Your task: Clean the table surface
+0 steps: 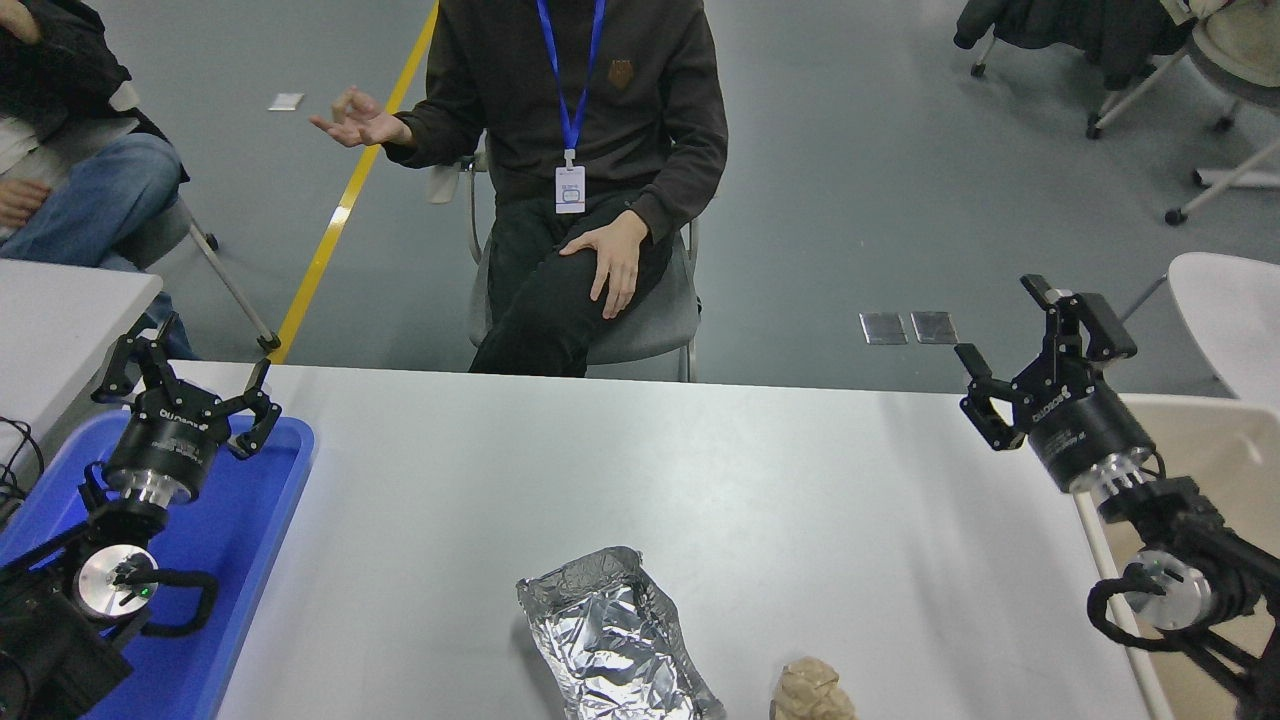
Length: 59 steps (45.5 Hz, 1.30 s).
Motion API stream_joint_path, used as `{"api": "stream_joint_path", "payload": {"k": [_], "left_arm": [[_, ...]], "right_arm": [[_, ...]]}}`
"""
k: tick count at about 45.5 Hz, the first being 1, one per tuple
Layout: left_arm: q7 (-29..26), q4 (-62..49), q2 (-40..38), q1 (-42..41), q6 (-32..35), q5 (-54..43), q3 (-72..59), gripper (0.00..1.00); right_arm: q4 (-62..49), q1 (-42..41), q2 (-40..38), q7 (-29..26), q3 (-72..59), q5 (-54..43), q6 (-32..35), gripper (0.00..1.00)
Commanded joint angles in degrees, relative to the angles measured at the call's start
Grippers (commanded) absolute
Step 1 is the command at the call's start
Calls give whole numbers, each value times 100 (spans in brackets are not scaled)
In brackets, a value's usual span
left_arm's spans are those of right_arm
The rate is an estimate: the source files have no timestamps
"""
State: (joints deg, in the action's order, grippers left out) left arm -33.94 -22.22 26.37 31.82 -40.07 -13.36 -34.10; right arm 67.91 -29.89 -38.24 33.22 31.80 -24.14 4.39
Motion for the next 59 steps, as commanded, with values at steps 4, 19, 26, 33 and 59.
{"api": "stream_joint_path", "payload": {"k": [4,19,26,33,59], "left_arm": [[-8,-2,0,-1,-1,0,-9,100],[1,-2,0,-1,-1,0,-9,100],[1,-2,0,-1,-1,0,0,100],[1,-2,0,-1,-1,0,-9,100],[1,-2,0,-1,-1,0,-9,100]], "right_arm": [[240,-464,-271,-122,-543,-1505,35,98],[240,-878,123,-202,-718,-2112,580,99],[266,-1255,221,-193,-1359,-2481,580,99],[258,-1546,274,-201,-1790,-2894,519,99],[249,-2179,756,-1414,-3083,-4793,-17,99]]}}
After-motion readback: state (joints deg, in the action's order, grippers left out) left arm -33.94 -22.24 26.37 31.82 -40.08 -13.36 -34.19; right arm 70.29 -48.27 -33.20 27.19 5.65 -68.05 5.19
